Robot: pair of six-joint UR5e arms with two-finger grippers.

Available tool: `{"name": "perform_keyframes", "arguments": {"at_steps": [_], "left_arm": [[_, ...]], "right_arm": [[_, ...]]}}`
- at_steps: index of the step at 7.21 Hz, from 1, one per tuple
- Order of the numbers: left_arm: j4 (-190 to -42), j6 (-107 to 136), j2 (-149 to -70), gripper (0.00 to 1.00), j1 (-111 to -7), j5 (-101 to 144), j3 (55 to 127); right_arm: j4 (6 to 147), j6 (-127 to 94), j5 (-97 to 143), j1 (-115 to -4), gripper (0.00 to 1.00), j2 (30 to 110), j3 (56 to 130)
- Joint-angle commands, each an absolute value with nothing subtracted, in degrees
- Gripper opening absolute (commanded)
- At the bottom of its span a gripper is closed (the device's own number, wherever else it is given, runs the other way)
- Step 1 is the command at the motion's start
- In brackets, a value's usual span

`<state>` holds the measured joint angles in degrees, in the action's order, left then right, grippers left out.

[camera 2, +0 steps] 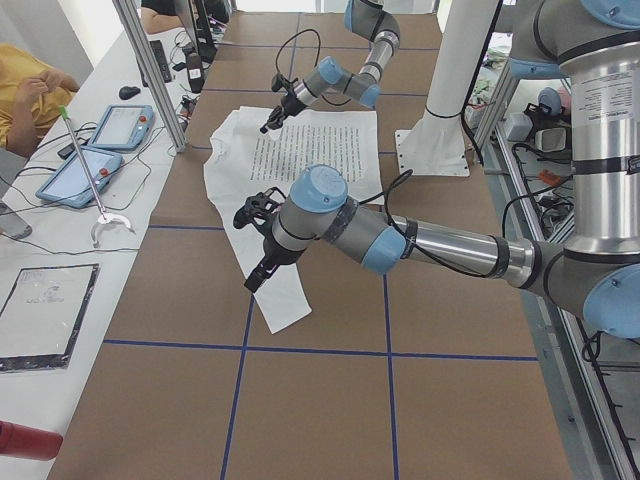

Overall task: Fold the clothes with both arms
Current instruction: 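Lift the sleeve with the right gripper and carry it across the shirt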

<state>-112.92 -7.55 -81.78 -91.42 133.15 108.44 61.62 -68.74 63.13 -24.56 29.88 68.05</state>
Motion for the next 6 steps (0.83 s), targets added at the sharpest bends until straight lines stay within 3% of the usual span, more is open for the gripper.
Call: {"name": "perform_keyframes", "arguments": {"at_steps": [1, 5, 6], "left_arm": [[-116.00, -7.30, -82.26, 1.00, -91.41, 133.24, 105.57], [-116.19, -7.29, -81.92, 1.00, -91.41, 133.24, 105.47], [-116.19, -7.38, -81.83, 1.00, -91.49, 133.24, 105.56]], "right_arm": [[61.61, -68.73, 61.97, -22.16, 0.00, 28.21, 64.61], [61.70, -68.73, 59.95, -18.73, 0.00, 27.16, 64.60], [61.61, -70.38, 60.03, -18.72, 0.62, 26.55, 64.60]]}}
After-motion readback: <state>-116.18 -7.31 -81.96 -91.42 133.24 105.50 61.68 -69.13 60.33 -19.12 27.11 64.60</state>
